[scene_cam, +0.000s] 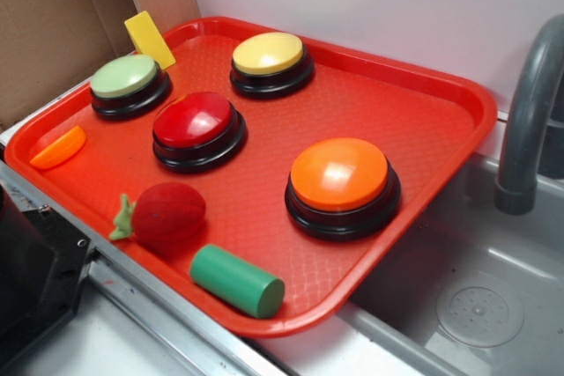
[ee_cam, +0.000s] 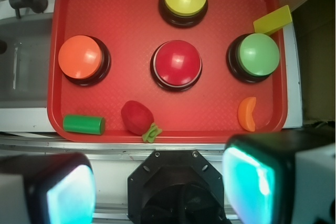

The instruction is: Push the orange button.

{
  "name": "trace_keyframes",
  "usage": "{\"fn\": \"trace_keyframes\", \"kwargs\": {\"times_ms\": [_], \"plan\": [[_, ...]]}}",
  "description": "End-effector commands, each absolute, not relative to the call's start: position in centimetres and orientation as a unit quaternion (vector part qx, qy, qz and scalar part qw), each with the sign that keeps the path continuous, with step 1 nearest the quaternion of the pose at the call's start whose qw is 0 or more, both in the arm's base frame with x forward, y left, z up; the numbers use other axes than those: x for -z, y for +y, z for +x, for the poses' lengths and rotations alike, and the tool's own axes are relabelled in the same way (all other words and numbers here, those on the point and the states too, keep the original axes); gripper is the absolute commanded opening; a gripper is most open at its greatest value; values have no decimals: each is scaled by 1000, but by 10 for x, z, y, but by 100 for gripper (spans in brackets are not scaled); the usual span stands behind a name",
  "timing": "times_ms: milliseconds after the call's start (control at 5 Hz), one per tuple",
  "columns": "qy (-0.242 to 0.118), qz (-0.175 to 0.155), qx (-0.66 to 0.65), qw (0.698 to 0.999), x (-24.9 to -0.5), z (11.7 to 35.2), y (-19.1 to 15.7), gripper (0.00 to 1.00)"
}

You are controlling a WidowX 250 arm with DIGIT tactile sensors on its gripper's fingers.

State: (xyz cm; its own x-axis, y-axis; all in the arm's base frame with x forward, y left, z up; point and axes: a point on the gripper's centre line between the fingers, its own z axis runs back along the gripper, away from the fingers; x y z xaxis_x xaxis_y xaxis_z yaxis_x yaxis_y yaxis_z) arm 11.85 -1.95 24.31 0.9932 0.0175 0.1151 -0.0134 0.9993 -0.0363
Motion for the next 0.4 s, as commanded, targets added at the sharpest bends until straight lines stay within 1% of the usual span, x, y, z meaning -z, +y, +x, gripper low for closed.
{"fn": "trace_keyframes", "kwargs": {"times_ms": [0,200], "plan": [[-58,-18,-8,998,-243,118,-20,100],[-48,41,121,991,-217,168,-51,100]]}}
